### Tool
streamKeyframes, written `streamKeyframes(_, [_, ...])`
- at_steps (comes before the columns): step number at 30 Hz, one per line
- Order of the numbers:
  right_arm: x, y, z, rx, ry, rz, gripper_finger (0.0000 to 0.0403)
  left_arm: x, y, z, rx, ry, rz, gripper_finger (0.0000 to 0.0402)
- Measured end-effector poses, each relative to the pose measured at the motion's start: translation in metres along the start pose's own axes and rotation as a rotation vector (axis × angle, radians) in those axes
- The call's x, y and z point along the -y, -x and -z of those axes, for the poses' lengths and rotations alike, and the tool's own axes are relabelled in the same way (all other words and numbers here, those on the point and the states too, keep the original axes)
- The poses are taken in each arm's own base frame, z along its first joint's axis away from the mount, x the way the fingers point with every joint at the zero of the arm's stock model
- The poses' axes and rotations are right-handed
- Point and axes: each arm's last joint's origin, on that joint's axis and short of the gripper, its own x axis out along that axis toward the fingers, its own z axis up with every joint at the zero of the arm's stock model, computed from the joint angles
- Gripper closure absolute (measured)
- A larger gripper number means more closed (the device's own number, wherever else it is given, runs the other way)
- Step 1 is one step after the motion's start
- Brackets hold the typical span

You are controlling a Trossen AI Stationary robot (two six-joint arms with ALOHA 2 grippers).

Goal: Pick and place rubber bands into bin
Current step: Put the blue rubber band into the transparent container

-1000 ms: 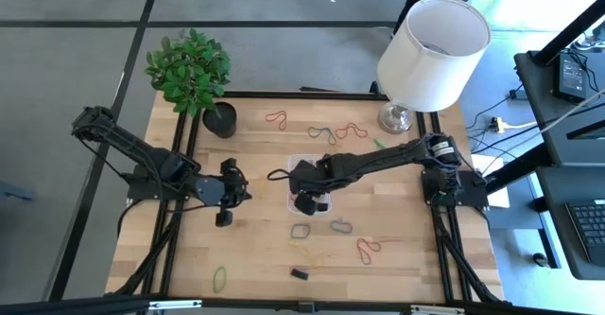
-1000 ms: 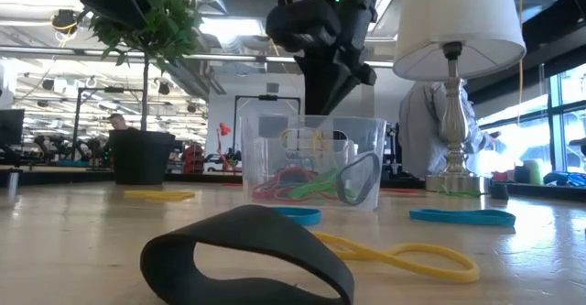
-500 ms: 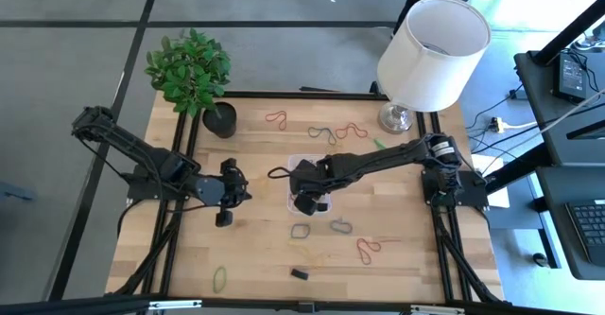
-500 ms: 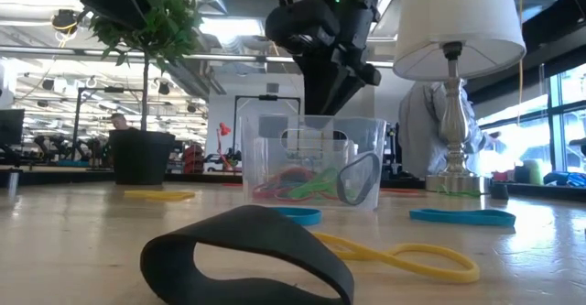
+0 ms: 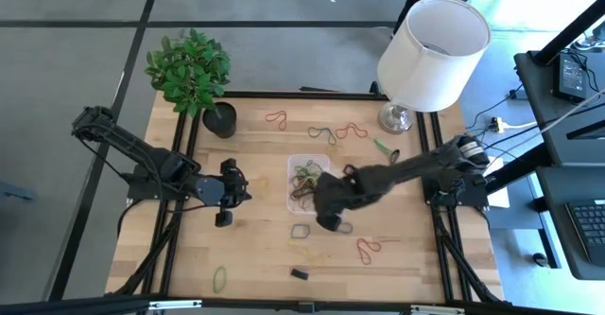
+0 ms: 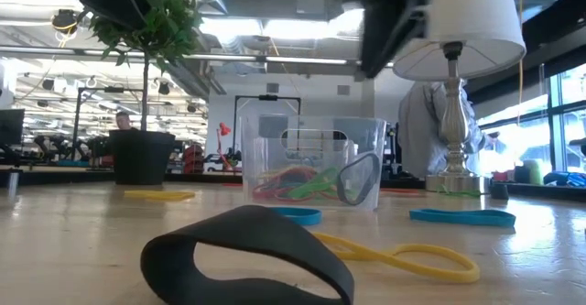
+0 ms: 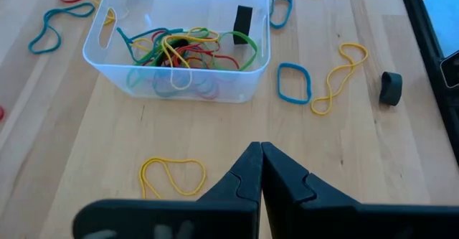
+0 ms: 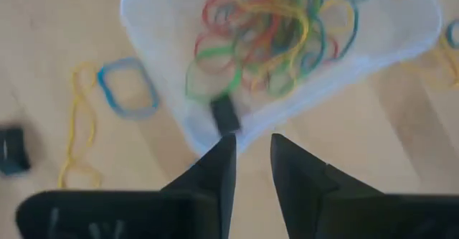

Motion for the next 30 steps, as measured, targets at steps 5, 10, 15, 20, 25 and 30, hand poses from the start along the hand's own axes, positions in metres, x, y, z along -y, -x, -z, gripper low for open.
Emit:
streamKeyframes(5, [-0.009, 0.007, 0.045, -0.026, -0.05, -0.013, 0.0311, 0.0, 0.0, 0.0, 0.0, -0.001, 0.001, 0.0398])
streamKeyframes(10, [-0.02, 0.004, 0.085, -0.065, -0.106, 0.003, 0.0311, 0.0, 0.0, 0.0, 0.004, -0.004, -0.006, 0.0398])
streamKeyframes(15, [-0.03, 0.001, 0.114, -0.08, -0.134, 0.005, 0.0311, 0.001, -0.003, 0.0, -0.007, -0.008, -0.013, 0.0398])
streamKeyframes(20, [-0.035, -0.001, 0.138, -0.102, -0.113, 0.005, 0.0311, 0.005, -0.011, -0.003, 0.006, -0.007, 0.002, 0.0398])
streamKeyframes(25, [-0.026, -0.005, 0.163, -0.094, -0.141, -0.038, 0.0329, 0.016, -0.025, -0.009, 0.039, -0.031, 0.085, 0.0398])
streamKeyframes(30, [-0.001, -0.008, 0.186, -0.073, -0.162, -0.135, 0.0359, 0.029, -0.039, -0.018, -0.018, -0.003, 0.101, 0.0399])
